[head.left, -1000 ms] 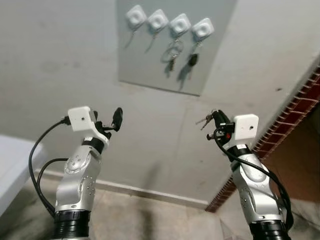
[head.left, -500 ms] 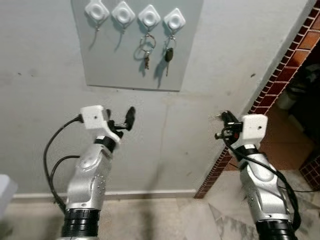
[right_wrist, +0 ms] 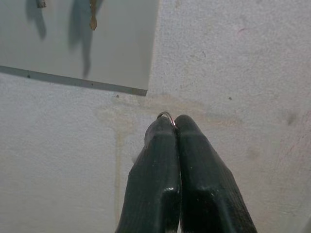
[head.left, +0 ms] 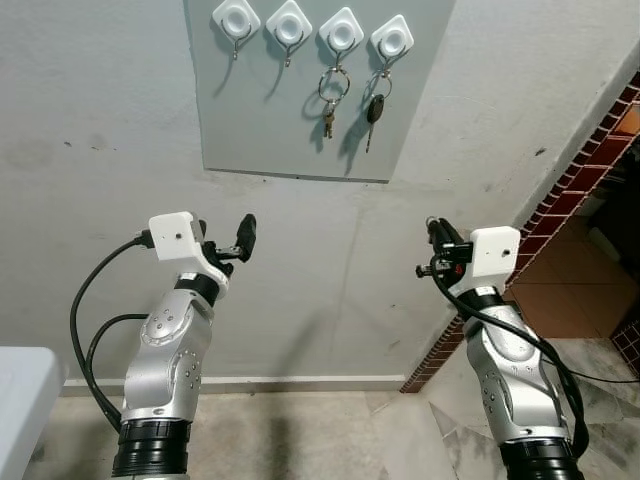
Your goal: Hang keys on a hook
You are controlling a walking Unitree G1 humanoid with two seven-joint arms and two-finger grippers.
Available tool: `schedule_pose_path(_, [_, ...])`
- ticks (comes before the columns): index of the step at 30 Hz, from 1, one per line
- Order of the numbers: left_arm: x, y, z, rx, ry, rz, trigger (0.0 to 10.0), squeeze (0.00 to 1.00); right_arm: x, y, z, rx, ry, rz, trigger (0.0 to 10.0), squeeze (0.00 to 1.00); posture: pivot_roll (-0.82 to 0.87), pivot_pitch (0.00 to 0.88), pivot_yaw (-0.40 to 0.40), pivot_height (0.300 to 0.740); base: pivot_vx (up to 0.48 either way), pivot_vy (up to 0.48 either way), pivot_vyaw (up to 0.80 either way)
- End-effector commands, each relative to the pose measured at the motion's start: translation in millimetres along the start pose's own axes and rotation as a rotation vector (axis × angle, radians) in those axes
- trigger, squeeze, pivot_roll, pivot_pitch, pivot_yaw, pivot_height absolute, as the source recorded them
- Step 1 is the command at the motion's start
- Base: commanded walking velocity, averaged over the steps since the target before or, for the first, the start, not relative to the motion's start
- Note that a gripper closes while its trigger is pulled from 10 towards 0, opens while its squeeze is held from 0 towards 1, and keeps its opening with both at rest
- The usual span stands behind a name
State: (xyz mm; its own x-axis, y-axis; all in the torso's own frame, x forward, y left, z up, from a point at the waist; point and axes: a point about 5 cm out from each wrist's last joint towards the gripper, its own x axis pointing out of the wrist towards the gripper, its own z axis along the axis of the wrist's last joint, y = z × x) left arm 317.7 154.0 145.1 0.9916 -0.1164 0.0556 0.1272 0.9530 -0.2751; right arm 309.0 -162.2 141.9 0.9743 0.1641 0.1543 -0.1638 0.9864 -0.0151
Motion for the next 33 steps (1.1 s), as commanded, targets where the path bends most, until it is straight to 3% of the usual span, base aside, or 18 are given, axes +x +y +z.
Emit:
schedule_pose_path(1, [1.2,-1.1,0.1,0.003,0.006,0.001,10.0,0.00,0.0,-4.6,4.7,0.001,-0.017,-0.013,10.0,0.00,0.01,0.000,-0.079,0.715,0.000,0.000,0.00])
schedule_pose_path(20, [0.6,1.2,-1.6,-0.012,0.022,0.006,10.0,0.00,-1.2,-3.2,3.8,0.004,-0.014,-0.012,10.0,0.00,0.01,0.000,-0.077,0.715,0.000,0.000,0.00])
schedule_pose_path(33, [1.2,0.8,-1.7,-0.011,0.025,0.004,10.0,0.00,-1.6,-3.7,3.5,0.004,-0.013,-0.014,10.0,0.00,0.01,0.000,-0.075,0.715,0.000,0.353,0.00])
